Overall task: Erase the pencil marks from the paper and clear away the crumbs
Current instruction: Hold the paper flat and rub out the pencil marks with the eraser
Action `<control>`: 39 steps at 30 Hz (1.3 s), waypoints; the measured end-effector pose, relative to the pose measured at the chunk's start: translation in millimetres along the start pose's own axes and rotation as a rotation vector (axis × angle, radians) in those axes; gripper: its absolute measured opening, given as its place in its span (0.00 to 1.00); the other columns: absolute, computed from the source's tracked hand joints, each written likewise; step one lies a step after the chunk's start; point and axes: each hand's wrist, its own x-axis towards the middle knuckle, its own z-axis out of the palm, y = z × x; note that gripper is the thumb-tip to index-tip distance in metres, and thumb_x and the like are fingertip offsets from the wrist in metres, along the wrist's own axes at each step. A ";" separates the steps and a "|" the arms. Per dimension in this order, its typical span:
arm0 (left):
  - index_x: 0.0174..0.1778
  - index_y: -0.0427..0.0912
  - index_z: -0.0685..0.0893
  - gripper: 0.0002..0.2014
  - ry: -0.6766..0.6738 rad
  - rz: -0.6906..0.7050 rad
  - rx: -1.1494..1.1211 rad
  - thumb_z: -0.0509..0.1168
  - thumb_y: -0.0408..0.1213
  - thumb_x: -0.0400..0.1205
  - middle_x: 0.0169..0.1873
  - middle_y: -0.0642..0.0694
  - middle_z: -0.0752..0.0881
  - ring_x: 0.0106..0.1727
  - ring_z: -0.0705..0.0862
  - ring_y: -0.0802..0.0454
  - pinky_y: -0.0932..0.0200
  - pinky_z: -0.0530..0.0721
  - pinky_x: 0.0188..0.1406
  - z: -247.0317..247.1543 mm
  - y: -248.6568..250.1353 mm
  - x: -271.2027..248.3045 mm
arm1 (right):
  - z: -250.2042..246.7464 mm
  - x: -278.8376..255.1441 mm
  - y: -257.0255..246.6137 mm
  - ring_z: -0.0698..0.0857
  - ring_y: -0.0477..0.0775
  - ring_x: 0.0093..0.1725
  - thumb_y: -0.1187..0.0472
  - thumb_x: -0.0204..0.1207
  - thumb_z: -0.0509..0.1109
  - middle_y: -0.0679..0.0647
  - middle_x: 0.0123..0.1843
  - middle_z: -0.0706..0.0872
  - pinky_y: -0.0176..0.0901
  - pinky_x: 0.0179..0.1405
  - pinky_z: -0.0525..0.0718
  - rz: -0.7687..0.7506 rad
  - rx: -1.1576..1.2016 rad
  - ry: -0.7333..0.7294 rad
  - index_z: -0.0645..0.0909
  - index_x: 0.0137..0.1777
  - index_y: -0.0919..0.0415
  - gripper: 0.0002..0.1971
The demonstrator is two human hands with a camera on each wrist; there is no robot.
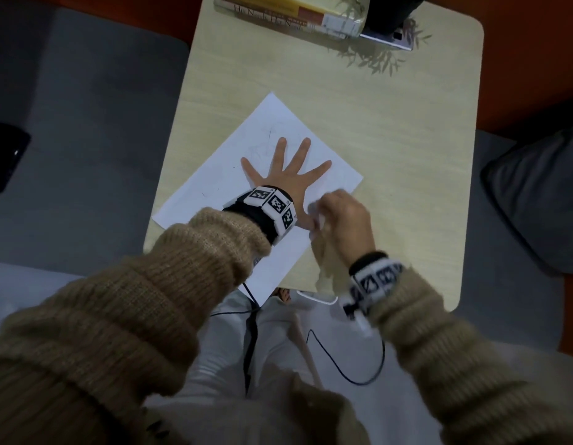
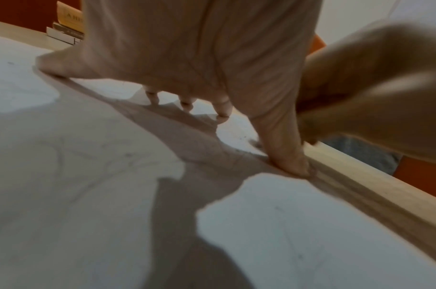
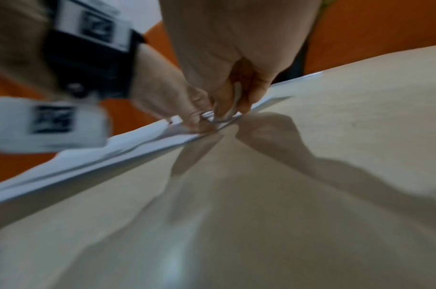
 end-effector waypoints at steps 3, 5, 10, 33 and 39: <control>0.76 0.75 0.36 0.56 -0.015 0.001 -0.010 0.73 0.67 0.64 0.80 0.57 0.25 0.80 0.25 0.40 0.08 0.39 0.60 -2.5 0.8 -1.1 | -8.3 45.6 18.6 0.81 0.65 0.32 0.78 0.59 0.60 0.69 0.34 0.82 0.43 0.30 0.71 0.109 -0.017 0.153 0.81 0.36 0.72 0.10; 0.76 0.75 0.37 0.56 -0.016 -0.001 -0.004 0.73 0.67 0.63 0.80 0.57 0.25 0.81 0.25 0.40 0.08 0.39 0.60 -2.2 0.8 -1.2 | -2.0 35.6 17.2 0.81 0.65 0.32 0.82 0.56 0.63 0.70 0.34 0.82 0.43 0.30 0.71 0.121 -0.032 0.145 0.81 0.36 0.73 0.11; 0.77 0.75 0.37 0.57 -0.006 0.001 0.002 0.73 0.68 0.62 0.80 0.56 0.26 0.81 0.26 0.39 0.08 0.40 0.59 -1.0 -0.6 -0.9 | 4.8 2.4 2.2 0.79 0.57 0.29 0.71 0.63 0.64 0.62 0.31 0.82 0.45 0.26 0.78 0.042 -0.002 0.048 0.80 0.31 0.67 0.04; 0.78 0.69 0.35 0.62 -0.034 0.133 0.095 0.76 0.64 0.61 0.81 0.58 0.29 0.81 0.27 0.41 0.11 0.39 0.63 -16.5 -3.3 -3.4 | 7.9 9.3 3.1 0.77 0.55 0.28 0.64 0.63 0.59 0.60 0.31 0.81 0.40 0.24 0.72 0.015 0.067 0.165 0.78 0.31 0.67 0.08; 0.79 0.60 0.29 0.68 -0.007 -0.097 -0.059 0.75 0.68 0.58 0.79 0.57 0.25 0.81 0.25 0.43 0.12 0.40 0.64 1.6 -11.1 -11.4 | 13.1 -4.7 -5.3 0.73 0.52 0.28 0.75 0.62 0.72 0.60 0.31 0.78 0.37 0.26 0.63 0.072 0.050 0.050 0.76 0.30 0.68 0.07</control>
